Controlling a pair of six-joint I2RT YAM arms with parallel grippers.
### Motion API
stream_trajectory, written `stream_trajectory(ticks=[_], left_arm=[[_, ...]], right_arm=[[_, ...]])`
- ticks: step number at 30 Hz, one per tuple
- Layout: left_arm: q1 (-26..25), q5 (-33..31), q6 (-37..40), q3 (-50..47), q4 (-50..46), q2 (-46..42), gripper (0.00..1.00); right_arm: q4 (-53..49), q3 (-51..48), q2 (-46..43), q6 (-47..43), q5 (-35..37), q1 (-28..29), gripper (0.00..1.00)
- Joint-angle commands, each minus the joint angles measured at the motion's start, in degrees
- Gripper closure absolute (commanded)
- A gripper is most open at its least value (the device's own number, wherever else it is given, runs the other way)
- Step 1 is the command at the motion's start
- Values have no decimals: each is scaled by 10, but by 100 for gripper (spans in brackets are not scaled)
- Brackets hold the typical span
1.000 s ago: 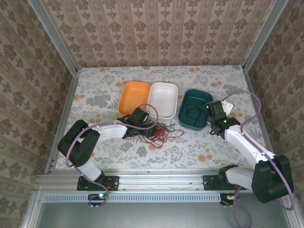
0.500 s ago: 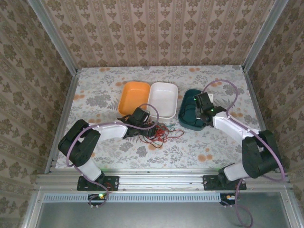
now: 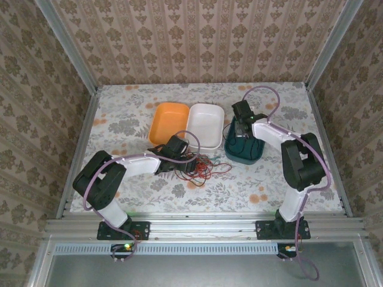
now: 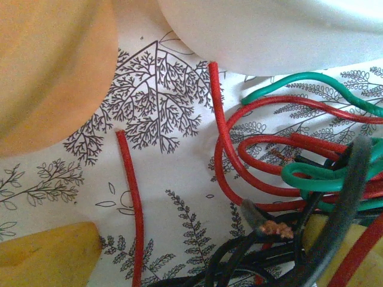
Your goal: Untangle the cables
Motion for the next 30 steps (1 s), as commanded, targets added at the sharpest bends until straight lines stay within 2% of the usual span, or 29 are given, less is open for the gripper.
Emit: stream_trajectory(ticks=[1, 4, 10, 25, 27, 30], left_arm=[[-1, 19, 13, -5, -18, 19, 10], [-1, 18, 12, -5, -18, 17, 10], [-1, 12, 6, -11, -16, 14, 10], [-6, 7, 8, -5, -17, 22, 10], [-6, 6, 8, -5, -18, 21, 10], [-8, 7, 9, -3, -19, 21, 10]], right_arm=[[-49, 25, 11, 22, -13, -14, 96], [-60, 28, 7, 40, -14, -35, 100], [-52, -10, -39, 53, -26, -78, 100], [-61, 10, 7, 55, -45, -69, 100], [-54, 6, 4, 52, -51, -65, 96], [-39, -6, -25, 47, -51, -58, 81]])
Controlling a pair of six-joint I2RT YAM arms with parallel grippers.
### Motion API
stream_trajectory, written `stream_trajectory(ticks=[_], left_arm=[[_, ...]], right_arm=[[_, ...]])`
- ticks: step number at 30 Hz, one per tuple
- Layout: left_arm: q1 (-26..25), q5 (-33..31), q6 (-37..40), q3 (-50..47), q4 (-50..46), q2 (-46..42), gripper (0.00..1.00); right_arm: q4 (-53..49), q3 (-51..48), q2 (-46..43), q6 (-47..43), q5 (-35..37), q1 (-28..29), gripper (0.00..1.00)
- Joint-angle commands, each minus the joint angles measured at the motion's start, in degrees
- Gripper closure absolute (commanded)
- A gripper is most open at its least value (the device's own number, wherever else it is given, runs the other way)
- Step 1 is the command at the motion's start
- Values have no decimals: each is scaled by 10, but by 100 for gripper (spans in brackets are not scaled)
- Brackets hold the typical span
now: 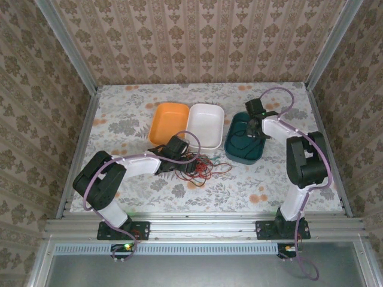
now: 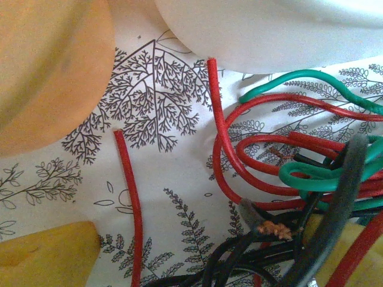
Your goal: Untangle the cables
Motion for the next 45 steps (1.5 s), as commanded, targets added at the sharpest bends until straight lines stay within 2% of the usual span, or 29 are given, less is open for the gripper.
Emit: stream_trajectory(ticks=[1, 9, 13, 17, 21, 25, 30, 33, 40, 45], left_arm=[[-4, 12, 9, -2, -17, 23, 10], [-4, 9, 8, -2, -15, 21, 10], [-5, 7, 7, -5, -13, 17, 10], [-5, 6, 6, -5, -11, 16, 10], [-5, 10, 8, -6, -4, 17, 10], [-5, 12, 9, -7, -3, 18, 10], [-5, 12, 10, -8, -3, 17, 10], [-4, 11, 9, -5, -5, 19, 10], [-5, 4, 7, -11, -5, 12, 10], [-4, 3, 4, -15, -5, 9, 10]], right_arm=[[13, -8, -39, 1, -8, 11, 76], [28, -41, -129, -6, 20, 14, 42], [32, -70, -175, 0, 36, 15, 35], [36, -94, -217, -3, 18, 14, 35], [41, -131, -268, -12, -92, 33, 40], [67, -199, -311, -29, -246, 101, 42], [89, -248, -309, -25, -333, 190, 45], [79, -250, -280, -10, -316, 210, 47], [63, -254, -260, 4, -211, 219, 46], [73, -257, -255, 4, -211, 220, 46]])
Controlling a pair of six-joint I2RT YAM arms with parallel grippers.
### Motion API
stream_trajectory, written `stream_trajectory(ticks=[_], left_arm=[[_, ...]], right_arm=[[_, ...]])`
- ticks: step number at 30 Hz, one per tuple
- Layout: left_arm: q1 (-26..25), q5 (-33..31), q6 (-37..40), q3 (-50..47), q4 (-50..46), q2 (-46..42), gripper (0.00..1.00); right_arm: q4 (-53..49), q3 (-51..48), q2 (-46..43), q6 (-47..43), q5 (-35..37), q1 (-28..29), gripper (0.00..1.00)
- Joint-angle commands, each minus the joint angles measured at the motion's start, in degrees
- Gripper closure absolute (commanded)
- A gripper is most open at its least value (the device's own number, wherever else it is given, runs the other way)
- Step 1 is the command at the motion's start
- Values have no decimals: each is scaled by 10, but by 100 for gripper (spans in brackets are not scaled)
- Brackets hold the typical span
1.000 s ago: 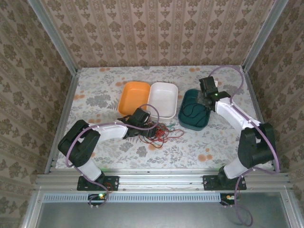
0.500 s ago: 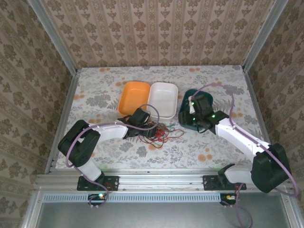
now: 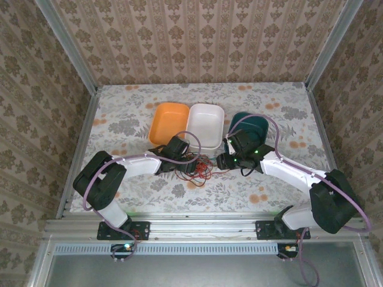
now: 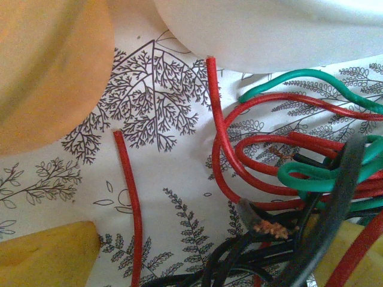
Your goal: Untangle the cables
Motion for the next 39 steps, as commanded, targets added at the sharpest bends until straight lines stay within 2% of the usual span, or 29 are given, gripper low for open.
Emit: stream_trajectory(ticks=[1, 5, 8, 13, 16, 19, 23, 27, 39], left_arm=[[-1, 9, 3, -16, -5, 8, 10], [0, 17, 3, -28, 2, -17, 10], [9, 44, -2, -54, 15, -69, 8], [80, 143, -51, -120, 48, -178, 4], [110, 169, -61, -136, 33, -215, 4], [116, 175, -54, -141, 17, -231, 6], [116, 202, -59, -136, 30, -220, 14], [116, 200, -64, -122, 56, -195, 23], [116, 143, -19, -35, 42, -78, 36]], right_arm=[[1, -8, 10, 4, 11, 6, 46], [16, 0, 10, -3, -9, 21, 46], [26, 8, 26, -15, -15, 38, 46], [38, 19, 21, -22, 1, 52, 46], [42, 26, 25, -22, 16, 52, 46], [42, 35, 35, -23, 15, 52, 46], [50, 39, 44, -14, 20, 52, 46], [53, 40, 49, -10, 24, 51, 47], [36, 23, 26, -10, 40, 50, 47]])
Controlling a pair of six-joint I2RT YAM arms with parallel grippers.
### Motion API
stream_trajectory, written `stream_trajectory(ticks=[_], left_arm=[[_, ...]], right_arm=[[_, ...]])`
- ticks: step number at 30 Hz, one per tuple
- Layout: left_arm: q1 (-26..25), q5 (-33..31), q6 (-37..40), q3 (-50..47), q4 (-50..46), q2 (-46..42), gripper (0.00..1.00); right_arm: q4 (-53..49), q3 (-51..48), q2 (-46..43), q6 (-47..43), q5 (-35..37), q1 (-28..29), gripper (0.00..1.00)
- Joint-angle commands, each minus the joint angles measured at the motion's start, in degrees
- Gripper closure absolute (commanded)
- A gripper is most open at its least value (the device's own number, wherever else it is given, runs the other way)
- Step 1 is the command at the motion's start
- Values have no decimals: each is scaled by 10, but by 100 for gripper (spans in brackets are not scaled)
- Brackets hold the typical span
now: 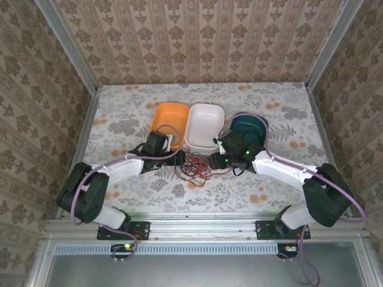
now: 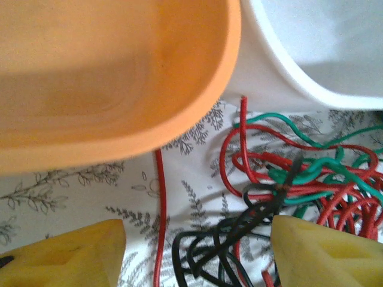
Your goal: Untangle the cables
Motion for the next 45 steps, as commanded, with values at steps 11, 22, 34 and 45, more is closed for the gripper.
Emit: stream_trajectory(ticks=[11, 22, 34, 45], left_arm=[[-16, -47, 44, 49, 1, 58, 79], [-41, -89, 60, 55, -34, 14, 100], [-66, -132, 125, 166, -185, -199, 100], [-66, -110, 173, 361, -250, -226, 100]], right_arm=[[-15, -3, -19, -8, -9, 0, 47], [-5, 13, 34, -30, -96, 4, 47], [76, -23, 121, 7, -123, 5, 48], [84, -23, 130, 6, -121, 4, 49]])
